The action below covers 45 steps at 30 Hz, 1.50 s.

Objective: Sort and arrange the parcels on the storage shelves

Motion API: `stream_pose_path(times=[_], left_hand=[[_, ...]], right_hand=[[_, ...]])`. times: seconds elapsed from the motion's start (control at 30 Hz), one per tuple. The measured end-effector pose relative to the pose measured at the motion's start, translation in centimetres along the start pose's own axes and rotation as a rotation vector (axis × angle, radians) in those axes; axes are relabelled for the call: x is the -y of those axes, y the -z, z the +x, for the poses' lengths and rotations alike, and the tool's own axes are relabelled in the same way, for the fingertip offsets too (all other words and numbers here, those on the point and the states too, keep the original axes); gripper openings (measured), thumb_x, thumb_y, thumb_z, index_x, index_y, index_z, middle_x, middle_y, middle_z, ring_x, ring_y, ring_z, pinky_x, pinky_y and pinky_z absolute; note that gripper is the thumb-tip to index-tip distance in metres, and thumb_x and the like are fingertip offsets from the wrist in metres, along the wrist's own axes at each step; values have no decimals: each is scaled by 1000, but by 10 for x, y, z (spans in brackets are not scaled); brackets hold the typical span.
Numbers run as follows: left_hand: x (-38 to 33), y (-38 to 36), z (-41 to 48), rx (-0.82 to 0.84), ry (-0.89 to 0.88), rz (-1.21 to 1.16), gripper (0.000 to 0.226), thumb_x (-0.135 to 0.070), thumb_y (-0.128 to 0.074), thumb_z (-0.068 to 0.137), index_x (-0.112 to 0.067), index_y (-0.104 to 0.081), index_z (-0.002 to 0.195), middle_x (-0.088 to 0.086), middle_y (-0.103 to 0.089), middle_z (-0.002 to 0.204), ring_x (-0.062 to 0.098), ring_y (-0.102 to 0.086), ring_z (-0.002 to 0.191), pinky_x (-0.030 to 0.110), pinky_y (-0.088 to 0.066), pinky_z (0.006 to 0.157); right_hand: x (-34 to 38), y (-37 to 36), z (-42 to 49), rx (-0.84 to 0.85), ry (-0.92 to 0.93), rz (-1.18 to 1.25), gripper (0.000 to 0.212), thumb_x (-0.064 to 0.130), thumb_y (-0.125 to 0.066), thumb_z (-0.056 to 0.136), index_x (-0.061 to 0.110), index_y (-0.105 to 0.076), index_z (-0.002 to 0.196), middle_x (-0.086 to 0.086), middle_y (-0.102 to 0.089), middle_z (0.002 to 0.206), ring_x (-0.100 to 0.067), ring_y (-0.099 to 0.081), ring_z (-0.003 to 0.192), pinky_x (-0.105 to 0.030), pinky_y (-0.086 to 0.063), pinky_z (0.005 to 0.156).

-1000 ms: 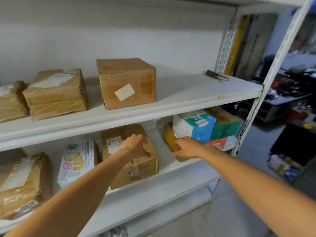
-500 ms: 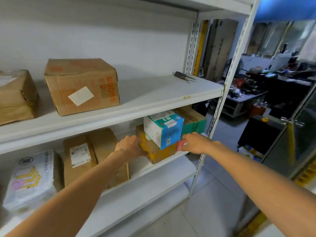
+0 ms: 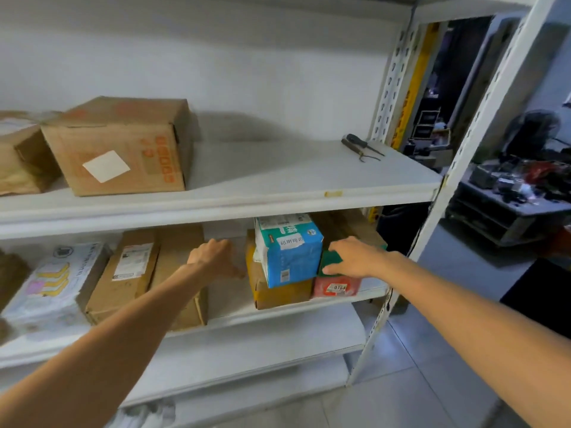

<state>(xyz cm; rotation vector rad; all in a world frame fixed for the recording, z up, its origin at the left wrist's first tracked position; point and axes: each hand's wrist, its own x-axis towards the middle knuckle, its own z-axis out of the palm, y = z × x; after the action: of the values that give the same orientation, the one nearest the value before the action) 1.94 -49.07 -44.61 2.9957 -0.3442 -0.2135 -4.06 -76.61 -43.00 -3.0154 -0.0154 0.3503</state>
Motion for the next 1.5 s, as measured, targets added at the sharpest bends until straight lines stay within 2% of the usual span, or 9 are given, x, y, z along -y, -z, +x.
stream_pose_path(times=[0.33,0.53,0.63,0.8,0.93,1.1,1.17,1.4,1.5], left_hand=[[-35,-2,10,35,36,-127,55,-54,-71,78,-15,-63,116,-3,-59,93,11,-53,77,15,-31,47],[-41,-13,34,51,2,-286,53,-51,-73,77,-17,-62,116,2,-60,128,14,-57,94,23,-46,73],[-46,-14,42,90,2,-654,53,-32,-73,83,-14,-55,130,-4,-53,131,20,-56,110,37,-48,94],[-53,-17,53,181,130,-1201,43,-32,-49,99,-16,-39,139,9,-51,134,37,-49,124,53,-48,97],[-62,-33,59,194,165,-1311,53,-15,-39,104,-33,-23,150,8,-57,118,38,-56,114,61,-48,87],[-42,-39,50,157,191,-1437,61,-11,-47,100,-27,-21,153,6,-64,105,28,-65,93,52,-57,75],[-27,-41,42,131,224,-1454,64,-13,-52,98,-30,-22,152,6,-68,102,27,-68,89,49,-59,71],[-16,-44,23,176,174,-1445,66,-14,-53,98,-37,-22,151,7,-67,111,30,-63,107,58,-51,90],[-18,-45,20,191,143,-1463,66,-12,-51,98,-38,-22,151,8,-66,109,32,-61,109,60,-49,91]], right_hand=[[-29,5,19,-108,37,30,54,45,-58,92,7,-50,129,-11,-54,130,-27,-53,118,-43,-47,96],[-16,5,47,-208,43,165,56,42,-57,94,6,-44,135,-11,-51,134,-24,-52,119,-33,-46,90],[-8,-6,62,-236,40,258,49,40,-59,93,7,-48,127,-9,-52,128,-23,-51,116,-31,-44,86],[0,-23,87,-236,24,603,34,21,-70,87,5,-56,114,-10,-63,114,-22,-61,106,-38,-53,87],[2,-23,88,-187,-56,710,40,18,-70,87,7,-51,122,-5,-61,118,-20,-59,109,-38,-52,89],[23,-20,75,-217,-45,826,43,12,-72,84,10,-45,118,2,-58,107,-11,-57,98,-27,-49,76],[33,-24,71,-214,-63,899,43,11,-76,81,13,-46,113,0,-61,108,-14,-60,99,-33,-53,82],[46,-37,61,-91,-111,1123,76,-3,-64,87,18,-28,150,0,-57,125,-12,-53,108,-36,-49,96],[45,-36,56,-18,-73,1176,79,-10,-59,88,20,-23,152,4,-57,115,-10,-52,107,-31,-44,96]])
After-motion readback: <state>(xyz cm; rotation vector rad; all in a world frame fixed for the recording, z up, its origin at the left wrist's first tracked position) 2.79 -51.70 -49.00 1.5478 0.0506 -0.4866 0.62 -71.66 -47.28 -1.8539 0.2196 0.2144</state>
